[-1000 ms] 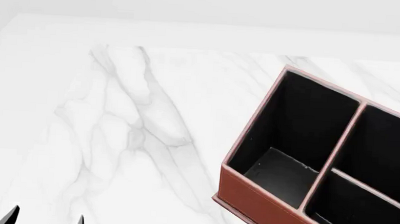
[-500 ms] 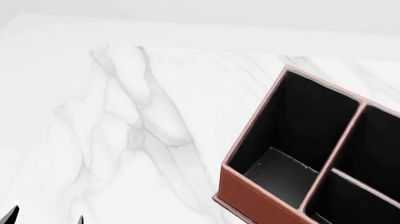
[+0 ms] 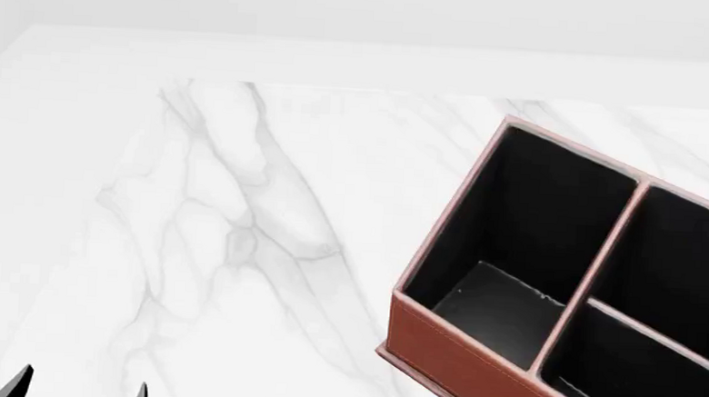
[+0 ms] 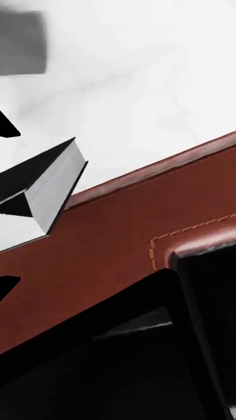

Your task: Pick up the book and place it in the left compartment of the caddy.

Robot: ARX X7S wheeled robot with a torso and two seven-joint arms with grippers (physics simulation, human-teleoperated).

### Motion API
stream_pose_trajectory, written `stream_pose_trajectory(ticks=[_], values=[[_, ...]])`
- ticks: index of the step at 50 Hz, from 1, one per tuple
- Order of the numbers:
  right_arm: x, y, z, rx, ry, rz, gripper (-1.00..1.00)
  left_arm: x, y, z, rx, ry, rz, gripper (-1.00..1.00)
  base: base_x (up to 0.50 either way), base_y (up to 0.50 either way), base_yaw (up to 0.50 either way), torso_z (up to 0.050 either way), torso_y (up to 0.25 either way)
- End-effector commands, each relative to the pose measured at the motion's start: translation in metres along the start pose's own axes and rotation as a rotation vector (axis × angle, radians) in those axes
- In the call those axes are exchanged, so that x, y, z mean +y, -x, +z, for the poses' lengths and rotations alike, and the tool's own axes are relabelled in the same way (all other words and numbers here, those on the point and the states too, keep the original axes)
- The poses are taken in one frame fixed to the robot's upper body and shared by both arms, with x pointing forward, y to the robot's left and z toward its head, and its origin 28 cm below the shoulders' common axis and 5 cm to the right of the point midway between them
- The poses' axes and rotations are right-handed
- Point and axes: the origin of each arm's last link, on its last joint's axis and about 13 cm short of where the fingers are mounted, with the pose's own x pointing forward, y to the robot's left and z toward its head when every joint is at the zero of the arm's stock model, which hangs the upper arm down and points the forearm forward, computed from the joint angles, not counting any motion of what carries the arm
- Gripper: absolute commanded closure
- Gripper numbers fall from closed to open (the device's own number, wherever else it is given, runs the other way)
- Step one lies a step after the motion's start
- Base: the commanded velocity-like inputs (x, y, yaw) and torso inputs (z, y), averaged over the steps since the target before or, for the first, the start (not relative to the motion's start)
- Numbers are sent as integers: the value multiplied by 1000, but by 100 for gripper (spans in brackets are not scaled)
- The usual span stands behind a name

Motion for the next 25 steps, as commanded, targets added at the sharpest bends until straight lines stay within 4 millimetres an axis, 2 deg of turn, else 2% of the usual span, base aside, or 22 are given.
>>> stream_pose_trajectory(ticks=[1,5,6,25], values=[[4,-14,3,-3,7,4,-100,0,-1,0,-1,0,-1,-100,0,0,0,0,0],[6,-16,3,-3,2,8,-100,0,-1,0,-1,0,-1,-100,0,0,0,0,0],[6,-17,2,-3,-2,7,100,0,-1,1,-1,0,-1,-100,0,0,0,0,0],[10,-21,2,-29,-28,-36,100,0,-1,1,0,3,-2,-100,0,0,0,0,0]])
